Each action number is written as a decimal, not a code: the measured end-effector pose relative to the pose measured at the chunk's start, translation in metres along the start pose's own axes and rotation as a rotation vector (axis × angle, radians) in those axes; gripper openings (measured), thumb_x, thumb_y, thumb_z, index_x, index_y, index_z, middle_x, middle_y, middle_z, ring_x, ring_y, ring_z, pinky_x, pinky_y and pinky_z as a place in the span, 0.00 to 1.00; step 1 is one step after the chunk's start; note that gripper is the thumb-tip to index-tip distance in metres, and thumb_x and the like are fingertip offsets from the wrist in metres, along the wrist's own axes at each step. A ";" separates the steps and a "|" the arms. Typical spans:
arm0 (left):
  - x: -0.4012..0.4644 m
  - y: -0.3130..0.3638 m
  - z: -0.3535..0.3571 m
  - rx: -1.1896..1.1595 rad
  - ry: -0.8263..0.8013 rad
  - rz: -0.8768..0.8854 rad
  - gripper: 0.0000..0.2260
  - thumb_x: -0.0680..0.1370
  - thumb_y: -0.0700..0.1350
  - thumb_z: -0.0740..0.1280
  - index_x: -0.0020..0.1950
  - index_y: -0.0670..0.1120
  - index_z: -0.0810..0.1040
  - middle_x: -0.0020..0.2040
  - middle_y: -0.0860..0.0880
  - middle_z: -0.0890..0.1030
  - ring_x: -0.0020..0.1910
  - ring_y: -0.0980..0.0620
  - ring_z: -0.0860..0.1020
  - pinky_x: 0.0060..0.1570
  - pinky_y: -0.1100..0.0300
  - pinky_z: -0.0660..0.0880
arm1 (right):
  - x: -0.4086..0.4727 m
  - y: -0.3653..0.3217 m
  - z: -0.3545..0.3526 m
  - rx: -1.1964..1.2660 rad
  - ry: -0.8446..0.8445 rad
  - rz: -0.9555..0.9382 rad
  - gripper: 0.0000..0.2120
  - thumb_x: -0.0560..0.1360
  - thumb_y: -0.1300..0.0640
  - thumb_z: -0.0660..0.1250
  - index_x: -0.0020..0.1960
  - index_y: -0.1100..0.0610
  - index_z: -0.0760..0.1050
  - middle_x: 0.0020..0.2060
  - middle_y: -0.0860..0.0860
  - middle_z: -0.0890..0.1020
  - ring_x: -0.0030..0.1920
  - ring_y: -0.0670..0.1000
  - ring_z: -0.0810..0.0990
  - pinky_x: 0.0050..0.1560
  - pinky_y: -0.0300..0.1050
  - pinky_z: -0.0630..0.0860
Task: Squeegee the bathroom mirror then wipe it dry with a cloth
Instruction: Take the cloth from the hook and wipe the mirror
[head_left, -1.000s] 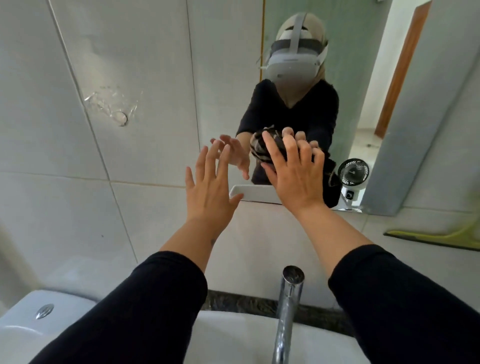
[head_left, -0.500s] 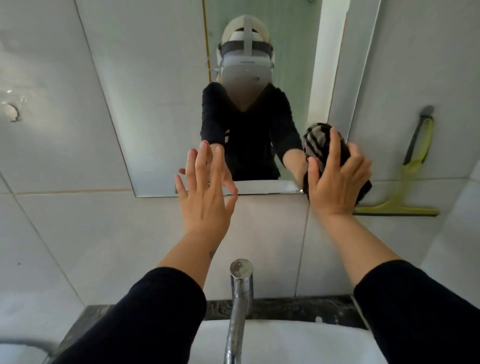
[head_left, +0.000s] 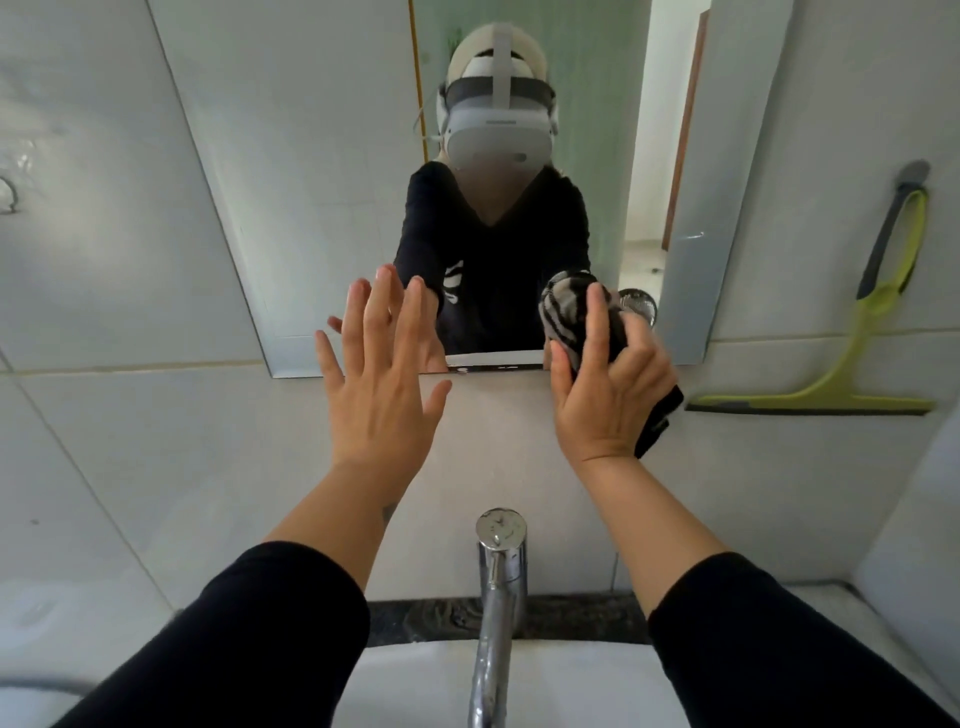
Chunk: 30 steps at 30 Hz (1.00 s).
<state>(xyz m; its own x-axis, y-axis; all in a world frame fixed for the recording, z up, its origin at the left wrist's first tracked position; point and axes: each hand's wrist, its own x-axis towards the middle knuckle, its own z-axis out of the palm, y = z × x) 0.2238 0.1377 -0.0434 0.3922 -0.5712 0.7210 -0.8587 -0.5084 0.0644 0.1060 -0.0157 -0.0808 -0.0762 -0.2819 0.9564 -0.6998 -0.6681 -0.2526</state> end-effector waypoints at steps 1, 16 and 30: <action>0.000 -0.005 -0.002 -0.001 0.003 -0.005 0.44 0.75 0.54 0.69 0.77 0.54 0.39 0.78 0.50 0.40 0.77 0.45 0.40 0.73 0.37 0.47 | -0.002 -0.009 0.001 0.001 -0.009 -0.038 0.25 0.79 0.43 0.57 0.72 0.51 0.59 0.59 0.54 0.63 0.56 0.57 0.66 0.55 0.55 0.66; -0.040 -0.126 -0.050 -0.020 -0.035 -0.235 0.36 0.78 0.52 0.63 0.78 0.49 0.45 0.79 0.47 0.46 0.78 0.45 0.45 0.75 0.42 0.48 | -0.036 -0.184 0.014 0.047 -0.252 -0.584 0.30 0.78 0.41 0.58 0.75 0.52 0.56 0.61 0.54 0.65 0.56 0.55 0.67 0.53 0.52 0.70; -0.016 -0.179 -0.131 -0.942 0.124 -0.611 0.13 0.82 0.46 0.57 0.56 0.67 0.63 0.45 0.44 0.79 0.43 0.43 0.79 0.48 0.42 0.78 | 0.066 -0.303 -0.022 0.779 -0.583 -0.614 0.22 0.79 0.53 0.51 0.72 0.56 0.66 0.60 0.55 0.70 0.52 0.55 0.68 0.53 0.53 0.70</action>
<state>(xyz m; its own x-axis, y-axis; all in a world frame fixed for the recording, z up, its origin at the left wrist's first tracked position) 0.3278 0.3221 0.0242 0.8414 -0.2989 0.4502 -0.4610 0.0377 0.8866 0.2973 0.1837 0.0624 0.6079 0.0986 0.7879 0.1396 -0.9901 0.0162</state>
